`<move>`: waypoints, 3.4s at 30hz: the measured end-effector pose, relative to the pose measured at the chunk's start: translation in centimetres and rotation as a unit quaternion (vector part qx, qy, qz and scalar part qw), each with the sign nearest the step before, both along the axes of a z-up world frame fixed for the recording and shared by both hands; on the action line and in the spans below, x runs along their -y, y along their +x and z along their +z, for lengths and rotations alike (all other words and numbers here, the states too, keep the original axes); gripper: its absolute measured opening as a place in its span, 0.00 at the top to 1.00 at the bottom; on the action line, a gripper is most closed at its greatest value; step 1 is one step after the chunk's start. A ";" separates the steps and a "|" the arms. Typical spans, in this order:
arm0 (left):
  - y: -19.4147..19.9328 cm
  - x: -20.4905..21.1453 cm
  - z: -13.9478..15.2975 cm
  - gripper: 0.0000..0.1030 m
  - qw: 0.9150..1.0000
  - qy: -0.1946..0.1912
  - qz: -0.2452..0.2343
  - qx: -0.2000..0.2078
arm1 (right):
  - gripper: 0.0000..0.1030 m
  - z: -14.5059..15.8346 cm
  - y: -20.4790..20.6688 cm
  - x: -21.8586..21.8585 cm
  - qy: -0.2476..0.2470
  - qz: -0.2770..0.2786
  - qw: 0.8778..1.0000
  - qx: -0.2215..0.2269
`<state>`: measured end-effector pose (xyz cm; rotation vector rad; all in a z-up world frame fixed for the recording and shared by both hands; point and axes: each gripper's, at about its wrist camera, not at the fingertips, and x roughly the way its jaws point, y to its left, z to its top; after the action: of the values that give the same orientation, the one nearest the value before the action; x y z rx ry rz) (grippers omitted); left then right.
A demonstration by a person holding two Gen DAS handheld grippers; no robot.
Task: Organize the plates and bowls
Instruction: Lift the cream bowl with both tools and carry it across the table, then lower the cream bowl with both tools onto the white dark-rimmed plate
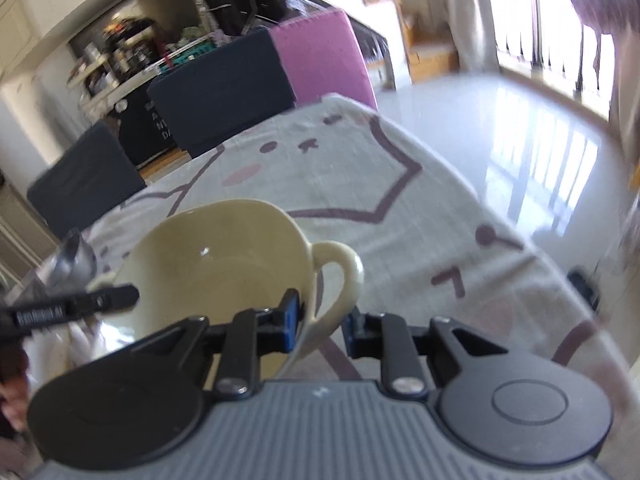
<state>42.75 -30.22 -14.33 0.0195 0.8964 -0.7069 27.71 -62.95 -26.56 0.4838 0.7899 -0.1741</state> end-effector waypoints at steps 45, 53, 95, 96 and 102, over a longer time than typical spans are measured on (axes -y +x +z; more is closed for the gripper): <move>-4.9 -6.5 7.9 0.77 0.997 -0.048 0.054 -0.008 | 0.71 7.4 -4.4 -3.9 -0.035 0.054 0.997 0.044; -10.6 -13.8 13.7 0.77 0.993 -0.045 0.106 0.013 | 0.71 12.2 -7.7 -9.1 -0.018 0.076 0.995 0.059; -25.8 -38.6 6.1 0.77 0.963 -0.068 0.245 -0.090 | 0.70 8.7 -14.1 -32.2 -0.042 0.259 0.962 -0.077; -25.8 -38.7 5.7 0.77 0.962 -0.070 0.246 -0.094 | 0.70 8.4 -14.1 -32.3 -0.045 0.259 0.962 -0.080; -25.6 -38.6 4.2 0.77 0.960 -0.076 0.247 -0.107 | 0.70 7.6 -13.7 -32.7 -0.057 0.258 0.960 -0.095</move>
<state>17.13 8.40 -10.15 -0.4129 0.9997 -0.3096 14.03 -30.26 -18.93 0.1399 1.0627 0.2215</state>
